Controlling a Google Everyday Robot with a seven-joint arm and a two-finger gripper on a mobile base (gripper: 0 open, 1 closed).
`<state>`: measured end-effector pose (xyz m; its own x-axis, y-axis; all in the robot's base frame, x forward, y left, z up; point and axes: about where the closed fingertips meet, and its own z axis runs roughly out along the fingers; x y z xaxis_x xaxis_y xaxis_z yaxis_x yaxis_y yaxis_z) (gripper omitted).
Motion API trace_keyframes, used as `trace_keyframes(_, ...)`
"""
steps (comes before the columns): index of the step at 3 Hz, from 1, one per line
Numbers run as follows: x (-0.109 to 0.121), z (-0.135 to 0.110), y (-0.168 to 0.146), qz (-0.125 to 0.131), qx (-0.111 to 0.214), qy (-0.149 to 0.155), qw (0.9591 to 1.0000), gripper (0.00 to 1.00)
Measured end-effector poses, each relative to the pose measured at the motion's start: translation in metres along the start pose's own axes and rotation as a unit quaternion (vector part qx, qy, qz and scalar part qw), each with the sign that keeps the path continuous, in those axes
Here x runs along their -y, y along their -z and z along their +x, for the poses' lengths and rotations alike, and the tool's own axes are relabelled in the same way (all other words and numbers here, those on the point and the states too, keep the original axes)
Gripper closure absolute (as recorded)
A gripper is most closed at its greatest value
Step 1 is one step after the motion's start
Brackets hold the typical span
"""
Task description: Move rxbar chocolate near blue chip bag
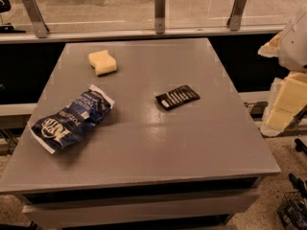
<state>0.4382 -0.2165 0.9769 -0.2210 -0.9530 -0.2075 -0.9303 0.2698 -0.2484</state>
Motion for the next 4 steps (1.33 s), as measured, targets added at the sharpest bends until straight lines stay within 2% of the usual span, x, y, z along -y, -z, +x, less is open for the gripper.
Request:
trace_keyframes(2, -0.001, 0.001, 0.000, 0.000, -0.006, 0.006, 1.0000, 0.00)
trace_keyframes(3, 0.006, -0.008, 0.003, -0.014, 0.001, 0.032, 0.9994, 0.00)
trace_keyframes(4, 0.011, -0.018, 0.002, -0.043, 0.033, 0.065, 0.9965, 0.00)
